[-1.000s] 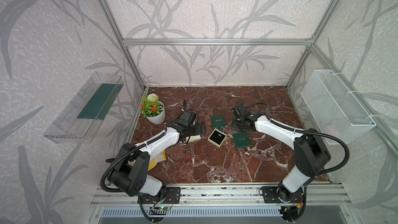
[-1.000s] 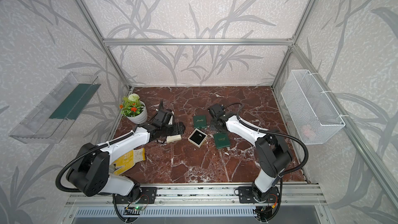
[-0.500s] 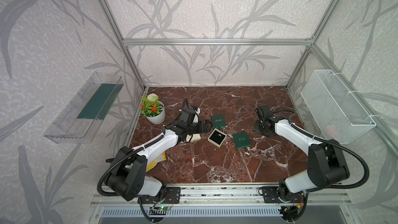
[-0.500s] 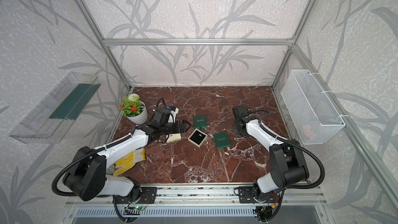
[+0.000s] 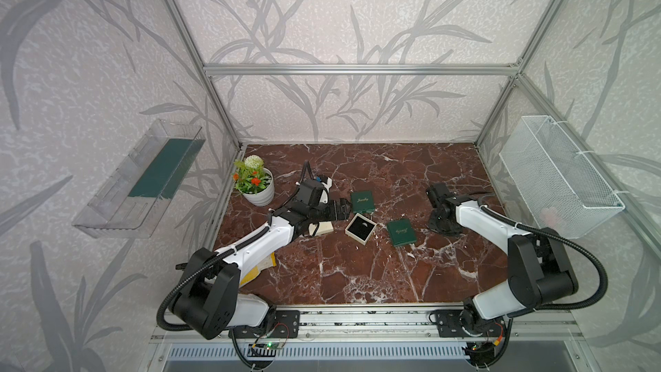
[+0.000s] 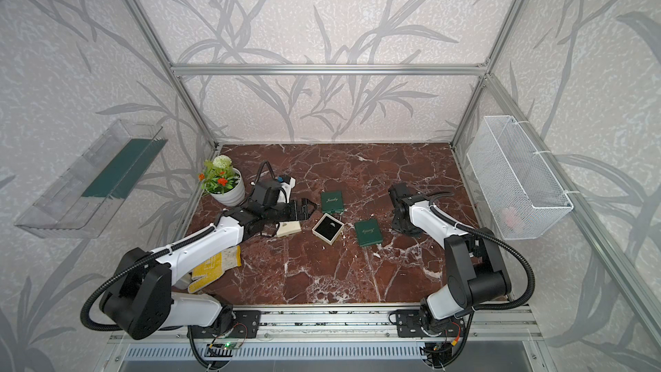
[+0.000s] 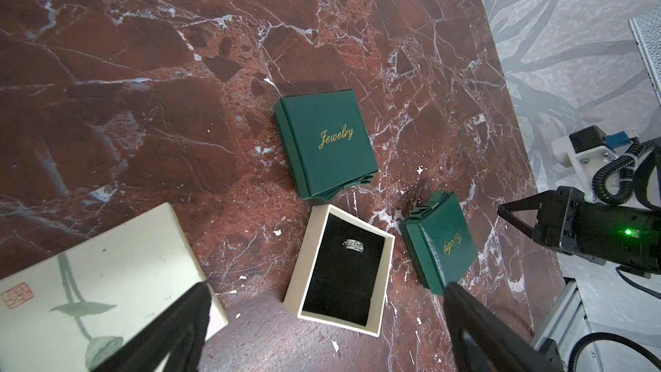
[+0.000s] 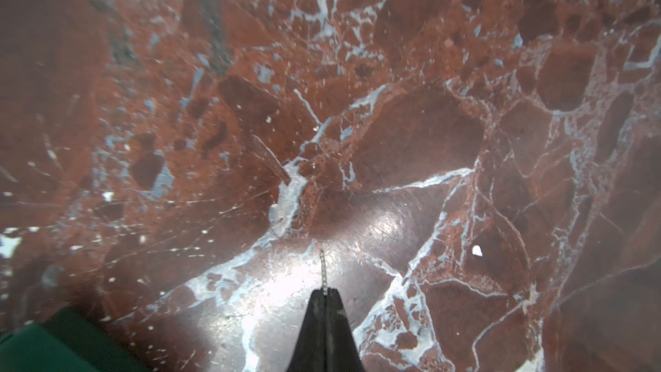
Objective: Take the rings out of the lift-off lid box
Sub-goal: Place the ring at the center of the board.
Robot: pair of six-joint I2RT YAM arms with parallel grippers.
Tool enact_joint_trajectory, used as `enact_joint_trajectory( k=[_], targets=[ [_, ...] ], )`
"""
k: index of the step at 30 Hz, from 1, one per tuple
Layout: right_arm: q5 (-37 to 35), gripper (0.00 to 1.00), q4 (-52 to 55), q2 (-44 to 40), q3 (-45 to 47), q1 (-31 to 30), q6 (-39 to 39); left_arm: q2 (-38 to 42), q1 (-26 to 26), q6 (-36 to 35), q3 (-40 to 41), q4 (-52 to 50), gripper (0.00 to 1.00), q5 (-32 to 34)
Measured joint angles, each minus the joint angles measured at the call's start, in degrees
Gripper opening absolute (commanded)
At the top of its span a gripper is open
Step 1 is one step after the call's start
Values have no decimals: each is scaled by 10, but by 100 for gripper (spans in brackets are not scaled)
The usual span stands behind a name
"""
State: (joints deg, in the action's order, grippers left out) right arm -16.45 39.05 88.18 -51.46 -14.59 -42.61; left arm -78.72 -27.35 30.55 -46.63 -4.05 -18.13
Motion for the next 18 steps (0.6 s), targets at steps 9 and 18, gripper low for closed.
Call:
enact_joint_trajectory(
  k=[9,18],
  targets=[
    [-5,9,0,24,11,0,-6,3,0,-2,4,-4,99,8],
    [10,34,-13,26,17,0,-7,16,-5,-2,8,-11,99,19]
  ],
)
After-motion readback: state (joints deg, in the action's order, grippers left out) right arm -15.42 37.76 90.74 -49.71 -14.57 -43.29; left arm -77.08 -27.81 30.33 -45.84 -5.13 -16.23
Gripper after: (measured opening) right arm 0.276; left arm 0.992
